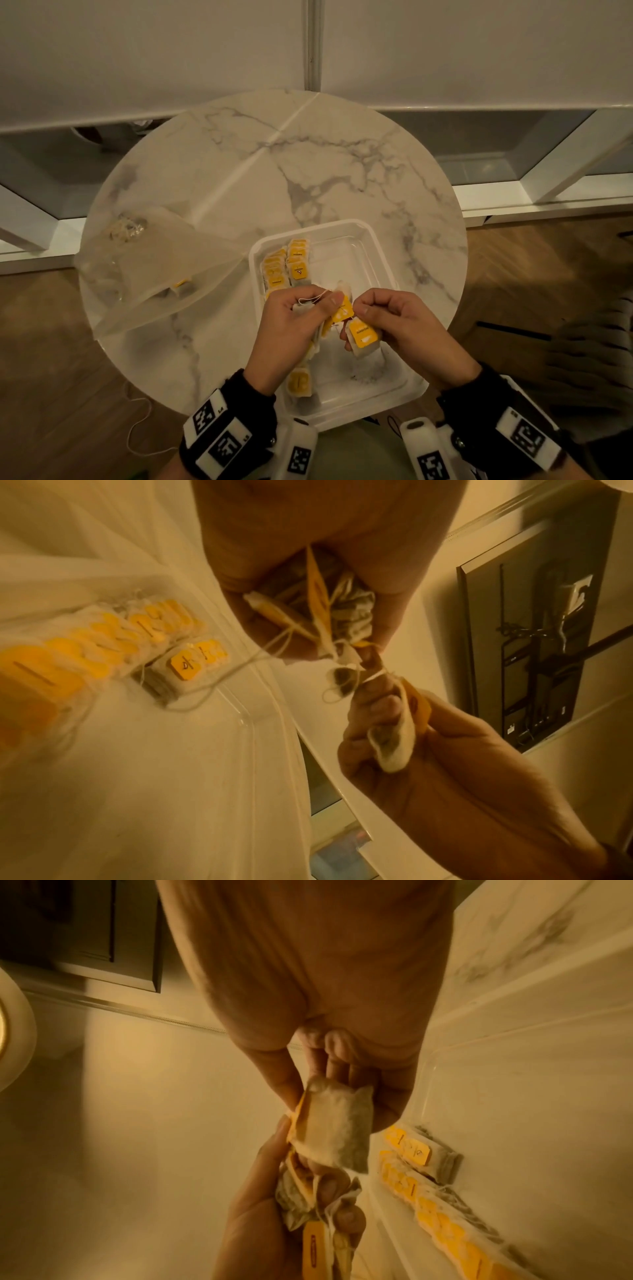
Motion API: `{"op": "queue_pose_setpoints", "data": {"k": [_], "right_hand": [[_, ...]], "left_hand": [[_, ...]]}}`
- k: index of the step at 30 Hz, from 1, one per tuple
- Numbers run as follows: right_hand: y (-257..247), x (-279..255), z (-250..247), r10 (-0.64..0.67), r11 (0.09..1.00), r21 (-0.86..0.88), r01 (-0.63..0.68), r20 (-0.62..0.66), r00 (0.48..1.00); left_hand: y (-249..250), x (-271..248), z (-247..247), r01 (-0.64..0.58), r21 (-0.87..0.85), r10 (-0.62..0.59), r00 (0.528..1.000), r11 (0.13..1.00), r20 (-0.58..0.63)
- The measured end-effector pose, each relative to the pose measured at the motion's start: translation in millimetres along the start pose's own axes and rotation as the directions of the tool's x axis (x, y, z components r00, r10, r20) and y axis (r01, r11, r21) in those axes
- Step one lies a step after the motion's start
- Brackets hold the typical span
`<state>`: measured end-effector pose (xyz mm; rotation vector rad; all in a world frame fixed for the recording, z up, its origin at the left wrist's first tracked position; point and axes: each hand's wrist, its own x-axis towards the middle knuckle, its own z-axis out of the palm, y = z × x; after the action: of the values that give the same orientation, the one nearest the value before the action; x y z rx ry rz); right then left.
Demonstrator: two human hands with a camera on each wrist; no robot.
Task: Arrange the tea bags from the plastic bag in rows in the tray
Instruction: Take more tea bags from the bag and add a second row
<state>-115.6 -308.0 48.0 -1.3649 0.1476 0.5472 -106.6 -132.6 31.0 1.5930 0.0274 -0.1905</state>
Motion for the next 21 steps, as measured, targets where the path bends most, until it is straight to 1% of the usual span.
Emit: {"op": "queue_pose_setpoints", "data": {"k": [4, 8, 10, 13, 16, 18, 21], "right_hand": [[-0.8, 1.9, 3.2, 0.053, 0.994, 0.090, -0.056, 0.033, 0.998], [1.1, 2.8, 6.2, 0.066, 0.990, 0.121, -0.071, 0.038, 0.997], [4.8, 4.6, 8.2, 0.056, 0.994, 0.090, -0.058, 0.024, 0.998], [6.8, 7.8, 14.4, -0.005, 1.000, -0.009, 0.005, -0.015, 1.000], [2.9, 10.3, 18.6, -0.041, 0.997, -0.072, 0.037, -0.056, 0.998], [-1.5, 11.0, 17.6, -0.065, 0.992, -0.115, 0.057, -0.065, 0.996], [-6.3, 10.8, 13.0, -0.089, 0.983, -0.168, 0.078, -0.060, 0.994]], "left_hand": [[3.0, -0.2, 4.7, -0.041, -0.041, 0.039, 0.998, 0.998, -0.052], [1.9, 1.5, 5.2, -0.014, -0.072, 0.006, 0.993, 0.997, -0.116], [2.8, 1.2, 6.7, 0.008, -0.098, -0.020, 0.992, 0.995, -0.127], [3.0, -0.1, 8.8, 0.036, -0.132, -0.053, 0.990, 0.991, -0.127], [-1.7, 2.6, 5.6, 0.092, -0.194, -0.117, 0.986, 0.977, -0.121], [-3.8, 4.1, 1.8, 0.142, -0.243, -0.170, 0.980, 0.960, -0.099], [-3.9, 4.3, -3.1, 0.191, -0.239, -0.207, 0.977, 0.952, -0.042]]}}
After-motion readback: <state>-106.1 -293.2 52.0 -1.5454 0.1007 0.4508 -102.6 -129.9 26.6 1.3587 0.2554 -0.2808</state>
